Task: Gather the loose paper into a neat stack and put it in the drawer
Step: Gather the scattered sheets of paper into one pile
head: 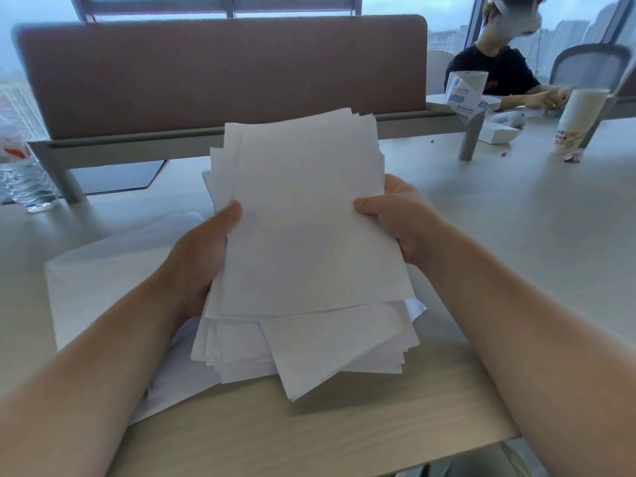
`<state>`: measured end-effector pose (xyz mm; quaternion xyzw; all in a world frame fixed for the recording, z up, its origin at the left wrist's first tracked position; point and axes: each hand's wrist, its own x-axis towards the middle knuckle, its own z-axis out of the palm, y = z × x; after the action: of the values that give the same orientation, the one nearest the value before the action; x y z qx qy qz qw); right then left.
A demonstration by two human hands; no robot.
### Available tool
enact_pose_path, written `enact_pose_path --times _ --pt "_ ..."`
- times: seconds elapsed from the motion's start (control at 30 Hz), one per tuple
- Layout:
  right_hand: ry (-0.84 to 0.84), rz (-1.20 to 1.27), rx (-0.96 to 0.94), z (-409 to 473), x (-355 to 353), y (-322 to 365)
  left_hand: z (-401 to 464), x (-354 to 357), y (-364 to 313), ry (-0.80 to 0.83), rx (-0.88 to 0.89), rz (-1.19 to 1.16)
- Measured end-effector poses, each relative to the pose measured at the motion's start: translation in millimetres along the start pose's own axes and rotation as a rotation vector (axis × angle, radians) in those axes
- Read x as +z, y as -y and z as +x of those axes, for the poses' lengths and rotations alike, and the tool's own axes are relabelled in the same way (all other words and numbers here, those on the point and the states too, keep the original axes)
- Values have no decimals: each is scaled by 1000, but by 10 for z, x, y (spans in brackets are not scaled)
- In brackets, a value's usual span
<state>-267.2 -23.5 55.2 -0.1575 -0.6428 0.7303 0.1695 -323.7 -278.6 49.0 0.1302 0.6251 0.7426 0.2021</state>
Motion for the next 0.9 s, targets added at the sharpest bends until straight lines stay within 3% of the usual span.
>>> enact_pose_path --times 0.1,0.2,0.43,0.57,0.73,0.9 --pt "44 46 -29 -22 -17 39 23 -31 46 9 -34 73" --pt "61 80 -15 -13 -26 51 45 -22 22 -114 83 183" --pt "64 -374 66 -1 -41 -24 166 -192 -35 -385 216 37" --pt "135 -262 84 -47 77 -99 172 -165 16 -404 220 -11" --pt "151 -198 53 -93 212 -136 190 -117 54 -432 221 88" --pt "13 -144 13 -90 210 -45 222 -234 -81 -563 329 -38"
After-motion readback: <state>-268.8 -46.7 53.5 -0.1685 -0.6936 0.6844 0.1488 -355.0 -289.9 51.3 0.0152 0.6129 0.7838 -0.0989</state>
